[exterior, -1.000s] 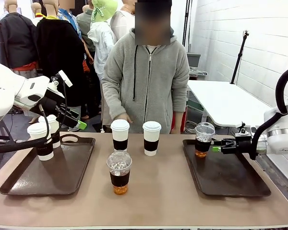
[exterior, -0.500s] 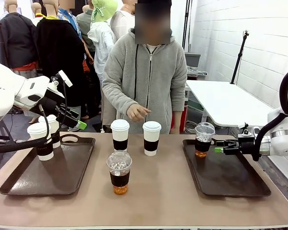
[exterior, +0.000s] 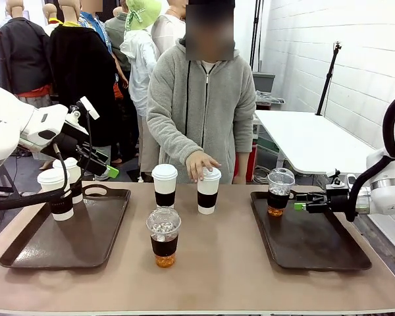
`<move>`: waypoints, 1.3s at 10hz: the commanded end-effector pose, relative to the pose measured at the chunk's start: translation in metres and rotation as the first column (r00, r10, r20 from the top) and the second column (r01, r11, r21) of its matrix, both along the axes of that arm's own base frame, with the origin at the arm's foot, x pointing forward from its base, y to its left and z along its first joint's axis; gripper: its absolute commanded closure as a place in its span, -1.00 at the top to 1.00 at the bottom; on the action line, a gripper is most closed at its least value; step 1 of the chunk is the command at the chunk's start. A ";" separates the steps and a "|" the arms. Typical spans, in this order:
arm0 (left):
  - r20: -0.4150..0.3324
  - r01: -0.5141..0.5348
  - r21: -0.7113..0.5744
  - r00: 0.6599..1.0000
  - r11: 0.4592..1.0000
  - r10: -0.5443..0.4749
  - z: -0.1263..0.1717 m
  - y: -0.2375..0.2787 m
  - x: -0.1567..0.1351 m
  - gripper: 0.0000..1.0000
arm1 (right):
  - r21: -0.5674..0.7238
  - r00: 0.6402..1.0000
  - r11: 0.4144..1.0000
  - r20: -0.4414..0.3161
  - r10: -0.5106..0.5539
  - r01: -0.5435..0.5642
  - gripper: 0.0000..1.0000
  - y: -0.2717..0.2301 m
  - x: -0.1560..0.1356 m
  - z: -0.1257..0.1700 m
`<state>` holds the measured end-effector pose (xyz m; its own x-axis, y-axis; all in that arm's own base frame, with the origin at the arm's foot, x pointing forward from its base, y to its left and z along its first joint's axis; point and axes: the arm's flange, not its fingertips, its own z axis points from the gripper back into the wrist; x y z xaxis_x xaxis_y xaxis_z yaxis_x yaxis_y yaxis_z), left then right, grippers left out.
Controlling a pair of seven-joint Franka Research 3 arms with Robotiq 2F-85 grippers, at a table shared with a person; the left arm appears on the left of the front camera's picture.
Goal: Distribute the coffee onto the tray.
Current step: Pick up another iced Americano from the middle of the table and place it on the right Handle tray.
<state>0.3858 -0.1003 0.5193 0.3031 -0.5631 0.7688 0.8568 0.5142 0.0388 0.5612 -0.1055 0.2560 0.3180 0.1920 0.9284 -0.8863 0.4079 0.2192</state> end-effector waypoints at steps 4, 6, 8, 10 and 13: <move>0.015 0.020 -0.012 1.000 1.000 -0.020 -0.003 0.002 0.004 1.00 | 0.003 1.000 1.000 0.004 0.004 -0.004 1.00 0.000 -0.004 0.001; 0.015 0.020 -0.012 1.000 1.000 -0.020 -0.003 0.002 0.004 1.00 | -0.005 1.000 1.000 0.012 0.028 -0.027 1.00 0.010 -0.031 0.004; 0.015 0.020 -0.012 1.000 1.000 -0.020 -0.003 0.002 0.004 1.00 | -0.026 0.998 0.998 0.027 0.061 -0.061 1.00 0.017 -0.045 0.007; 0.015 0.020 -0.012 1.000 1.000 -0.020 -0.003 0.002 0.004 1.00 | -0.036 0.994 0.994 0.041 0.102 -0.101 1.00 0.029 -0.065 0.009; 0.015 0.020 -0.012 1.000 1.000 -0.020 -0.003 0.002 0.004 1.00 | -0.040 0.972 0.976 0.086 0.219 -0.216 1.00 0.058 -0.088 0.019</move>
